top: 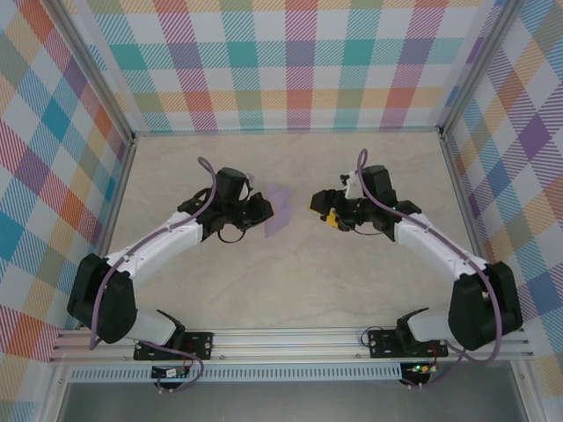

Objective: Fold a paper plane with a square sheet of paper (pick it up from the middle)

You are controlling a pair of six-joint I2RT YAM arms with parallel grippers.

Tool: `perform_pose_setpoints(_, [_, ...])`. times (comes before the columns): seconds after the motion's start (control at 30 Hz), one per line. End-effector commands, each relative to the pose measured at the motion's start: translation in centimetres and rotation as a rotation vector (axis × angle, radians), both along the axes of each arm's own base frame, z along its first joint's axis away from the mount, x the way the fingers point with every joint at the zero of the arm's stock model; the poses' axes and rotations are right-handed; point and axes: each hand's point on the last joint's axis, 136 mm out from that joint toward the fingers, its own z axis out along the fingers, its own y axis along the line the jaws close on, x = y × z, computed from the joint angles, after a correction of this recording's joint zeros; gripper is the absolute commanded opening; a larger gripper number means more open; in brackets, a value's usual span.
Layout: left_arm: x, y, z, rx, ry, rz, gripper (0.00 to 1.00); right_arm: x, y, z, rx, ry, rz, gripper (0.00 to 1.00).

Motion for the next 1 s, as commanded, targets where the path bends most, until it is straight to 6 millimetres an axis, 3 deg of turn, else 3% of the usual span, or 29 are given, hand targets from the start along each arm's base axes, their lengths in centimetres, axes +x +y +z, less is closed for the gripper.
perform_pose_setpoints(0.0, [-2.6, 8.2, -2.6, 0.585, 0.043, 0.026, 0.09, -0.7, -3.3, -2.1, -0.206, -0.028, -0.064, 0.77])
perform_pose_setpoints(0.1, [-2.2, 10.3, -2.3, 0.841, 0.014, 0.071, 0.09, -1.1, -4.2, -2.8, -0.234, -0.024, -0.095, 0.79])
perform_pose_setpoints(0.2, [-1.7, 10.9, -2.1, 1.027, -0.009, 0.093, 0.09, -1.5, -4.8, -3.6, -0.249, -0.002, -0.123, 0.80])
perform_pose_setpoints(0.3, [-1.2, 10.0, -2.6, 1.159, -0.024, 0.082, 0.09, -1.9, -5.3, -4.3, -0.262, 0.012, -0.148, 0.81])
perform_pose_setpoints(0.43, [-0.6, 7.0, -4.7, 1.236, -0.024, 0.026, 0.09, -2.3, -5.9, -4.8, -0.274, 0.019, -0.170, 0.81])
perform_pose_setpoints(0.63, [-1.0, 0.1, -11.5, 1.021, 0.074, -0.102, 0.25, -2.8, -6.3, -5.7, -0.281, 0.033, -0.185, 0.81])
perform_pose_setpoints(0.7, [-1.1, -2.2, -12.6, 0.917, 0.098, -0.139, 0.31, -2.9, -6.4, -5.9, -0.289, 0.036, -0.187, 0.81])
perform_pose_setpoints(0.83, [-0.9, -5.1, -11.4, 0.763, 0.088, -0.188, 0.49, -3.1, -6.5, -6.2, -0.291, 0.039, -0.190, 0.81])
perform_pose_setpoints(0.97, [-0.5, -5.3, -8.7, 0.677, 0.070, -0.174, 0.65, -3.1, -6.0, -6.9, -0.280, 0.045, -0.173, 0.81])
